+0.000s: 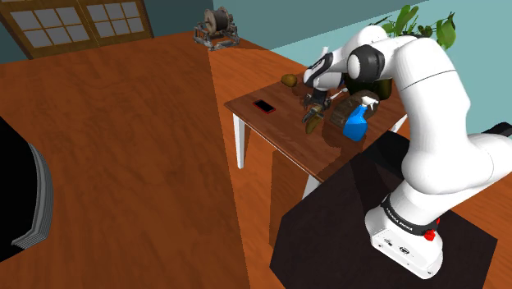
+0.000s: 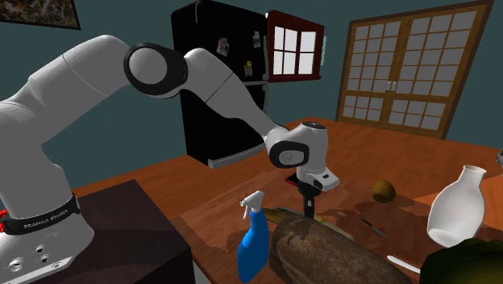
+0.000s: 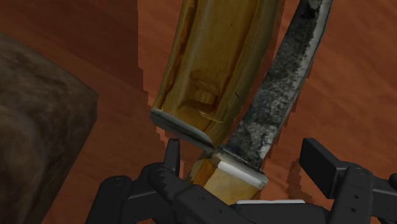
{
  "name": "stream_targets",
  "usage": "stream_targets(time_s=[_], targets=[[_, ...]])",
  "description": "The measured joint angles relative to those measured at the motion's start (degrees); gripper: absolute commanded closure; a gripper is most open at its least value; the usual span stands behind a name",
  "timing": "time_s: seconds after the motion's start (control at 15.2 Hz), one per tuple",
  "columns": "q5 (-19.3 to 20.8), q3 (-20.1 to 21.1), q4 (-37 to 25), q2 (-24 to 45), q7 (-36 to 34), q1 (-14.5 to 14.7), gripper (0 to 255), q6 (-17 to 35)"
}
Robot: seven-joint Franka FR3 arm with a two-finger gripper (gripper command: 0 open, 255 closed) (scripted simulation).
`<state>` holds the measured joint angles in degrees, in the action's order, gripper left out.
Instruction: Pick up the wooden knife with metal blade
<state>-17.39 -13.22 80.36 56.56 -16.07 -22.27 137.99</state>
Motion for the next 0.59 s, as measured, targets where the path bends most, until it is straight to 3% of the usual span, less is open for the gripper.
stream_targets(time_s=[0.07,0.13,0.59], targets=[[-0.1,0.1,-0.3,0.6,0.1,-0.1,0,0.3],[-0.1,0.1,-0.5,0.8,0.1,-0.2,255,0.3],[-0.1,0.1,-0.7,1.0,0.1,-0.3,255,0.4]])
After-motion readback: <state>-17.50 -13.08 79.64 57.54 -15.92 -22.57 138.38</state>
